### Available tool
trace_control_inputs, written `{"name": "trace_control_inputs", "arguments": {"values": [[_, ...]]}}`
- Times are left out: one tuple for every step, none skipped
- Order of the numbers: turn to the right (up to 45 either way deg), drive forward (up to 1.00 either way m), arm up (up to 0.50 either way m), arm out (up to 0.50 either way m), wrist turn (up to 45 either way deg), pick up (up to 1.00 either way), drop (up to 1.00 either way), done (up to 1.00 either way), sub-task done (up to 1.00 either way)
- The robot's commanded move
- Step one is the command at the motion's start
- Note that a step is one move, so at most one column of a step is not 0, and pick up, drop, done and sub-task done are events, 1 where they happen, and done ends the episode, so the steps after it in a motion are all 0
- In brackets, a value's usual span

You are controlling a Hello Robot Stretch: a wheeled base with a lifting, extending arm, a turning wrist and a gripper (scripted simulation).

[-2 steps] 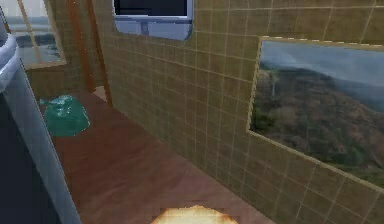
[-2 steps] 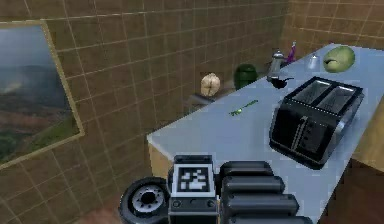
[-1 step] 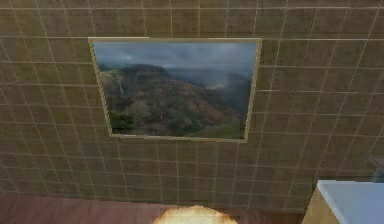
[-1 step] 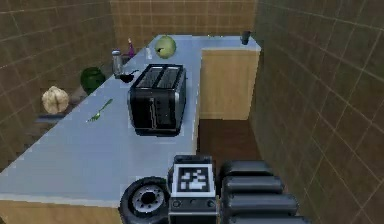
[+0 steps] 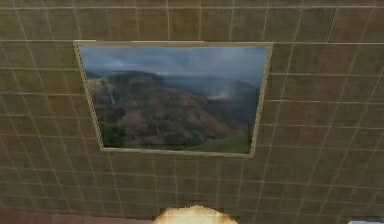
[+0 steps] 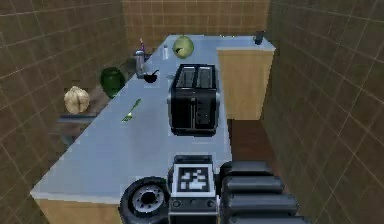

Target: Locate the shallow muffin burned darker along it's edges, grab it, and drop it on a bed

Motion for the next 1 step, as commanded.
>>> {"name": "trace_control_inputs", "arguments": {"values": [[-45.0, 0.0, 0.0, 0.0, 0.0, 0.0, 0.0, 0.0, 0.0]]}}
